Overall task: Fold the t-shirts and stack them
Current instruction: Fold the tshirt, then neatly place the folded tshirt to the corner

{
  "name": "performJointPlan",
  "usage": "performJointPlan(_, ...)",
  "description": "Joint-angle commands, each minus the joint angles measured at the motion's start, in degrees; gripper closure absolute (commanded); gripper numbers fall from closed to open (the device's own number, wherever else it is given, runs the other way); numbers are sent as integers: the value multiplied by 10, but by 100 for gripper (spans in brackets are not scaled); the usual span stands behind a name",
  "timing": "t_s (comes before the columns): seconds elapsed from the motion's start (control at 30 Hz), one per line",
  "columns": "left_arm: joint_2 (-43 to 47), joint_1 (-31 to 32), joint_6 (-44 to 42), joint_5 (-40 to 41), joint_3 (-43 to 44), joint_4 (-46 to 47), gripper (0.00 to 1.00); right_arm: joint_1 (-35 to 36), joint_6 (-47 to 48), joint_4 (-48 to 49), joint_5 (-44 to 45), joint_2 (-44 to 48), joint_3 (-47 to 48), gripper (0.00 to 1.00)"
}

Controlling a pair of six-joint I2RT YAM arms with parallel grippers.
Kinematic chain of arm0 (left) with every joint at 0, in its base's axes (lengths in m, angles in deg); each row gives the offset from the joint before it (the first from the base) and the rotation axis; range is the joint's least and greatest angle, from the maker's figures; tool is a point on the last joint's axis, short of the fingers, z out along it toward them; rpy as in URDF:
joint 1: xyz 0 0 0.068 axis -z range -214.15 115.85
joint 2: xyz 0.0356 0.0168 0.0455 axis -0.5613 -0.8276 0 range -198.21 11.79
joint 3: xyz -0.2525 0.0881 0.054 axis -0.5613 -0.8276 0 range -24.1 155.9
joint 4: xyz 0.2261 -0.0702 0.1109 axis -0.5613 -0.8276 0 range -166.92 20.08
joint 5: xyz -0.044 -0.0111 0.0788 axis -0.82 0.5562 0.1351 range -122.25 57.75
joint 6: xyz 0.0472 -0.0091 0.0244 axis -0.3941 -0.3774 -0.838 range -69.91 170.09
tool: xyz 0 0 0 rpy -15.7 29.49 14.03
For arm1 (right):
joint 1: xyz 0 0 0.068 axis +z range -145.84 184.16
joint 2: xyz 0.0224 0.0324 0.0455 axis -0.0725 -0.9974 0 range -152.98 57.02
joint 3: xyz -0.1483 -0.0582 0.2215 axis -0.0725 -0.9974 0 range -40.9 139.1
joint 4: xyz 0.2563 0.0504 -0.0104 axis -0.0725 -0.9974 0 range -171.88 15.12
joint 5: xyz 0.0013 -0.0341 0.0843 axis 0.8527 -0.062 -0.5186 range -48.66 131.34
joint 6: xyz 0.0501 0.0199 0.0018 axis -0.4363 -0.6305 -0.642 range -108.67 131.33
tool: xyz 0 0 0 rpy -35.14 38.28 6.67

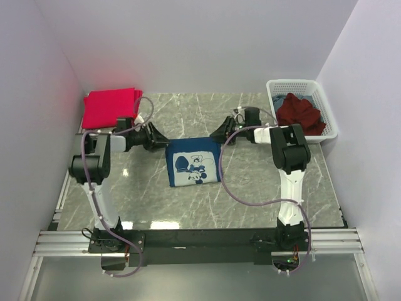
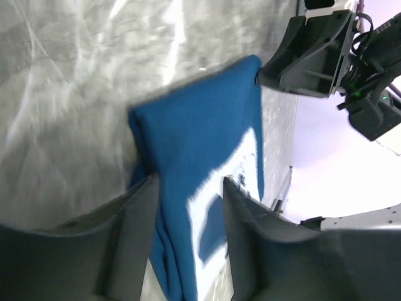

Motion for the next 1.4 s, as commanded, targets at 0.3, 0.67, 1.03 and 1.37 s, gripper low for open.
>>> performJointPlan(0.3, 362, -147, -156, 41, -48, -234, 13, 155, 384, -356, 246, 306, 46, 48)
performJointPlan(0.67, 454, -220, -205, 169, -34, -427, 1, 443, 488, -447, 537, 252, 73, 45)
performJointPlan(1.03, 514, -222, -208, 186, -89, -410, 1, 490, 447, -482, 602, 97, 211, 41)
performJointPlan(1.37, 510, -222, -199, 219, -114, -391, 1, 497, 436, -496, 623, 11, 256, 51)
